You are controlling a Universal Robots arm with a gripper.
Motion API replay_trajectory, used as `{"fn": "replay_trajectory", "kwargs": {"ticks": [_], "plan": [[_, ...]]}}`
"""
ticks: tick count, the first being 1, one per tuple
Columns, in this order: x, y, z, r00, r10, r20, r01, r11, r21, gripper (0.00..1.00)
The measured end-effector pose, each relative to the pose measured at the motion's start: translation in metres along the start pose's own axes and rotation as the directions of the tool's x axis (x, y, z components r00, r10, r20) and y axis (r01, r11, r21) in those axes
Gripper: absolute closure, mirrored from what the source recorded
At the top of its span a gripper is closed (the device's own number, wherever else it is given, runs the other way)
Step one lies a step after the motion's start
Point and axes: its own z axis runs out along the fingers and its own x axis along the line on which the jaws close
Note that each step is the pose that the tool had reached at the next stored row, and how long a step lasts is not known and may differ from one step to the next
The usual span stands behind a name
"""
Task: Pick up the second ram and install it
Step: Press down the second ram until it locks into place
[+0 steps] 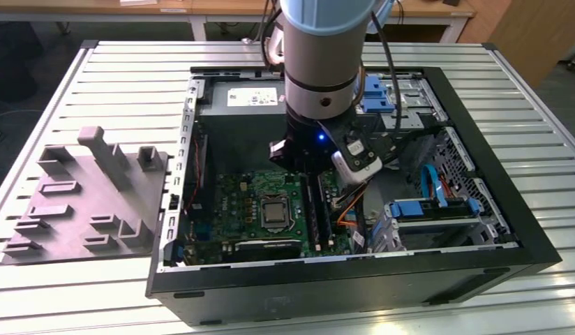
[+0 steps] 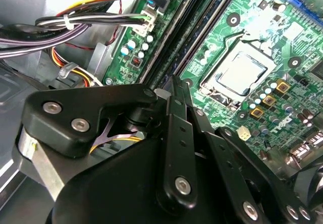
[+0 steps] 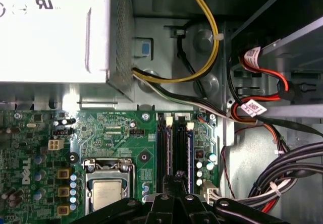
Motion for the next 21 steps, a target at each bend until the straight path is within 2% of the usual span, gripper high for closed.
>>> {"fn": "replay_trajectory", "kwargs": {"ticks": [9,21], "plan": [[0.0003,0.0139,0.0025,1.0000,0.000,-0.0001,0.000,1.0000,0.0001,0.90],[0.0014,0.0244,0.0158,1.0000,0.000,0.0000,0.000,1.0000,-0.0001,0.90]]}}
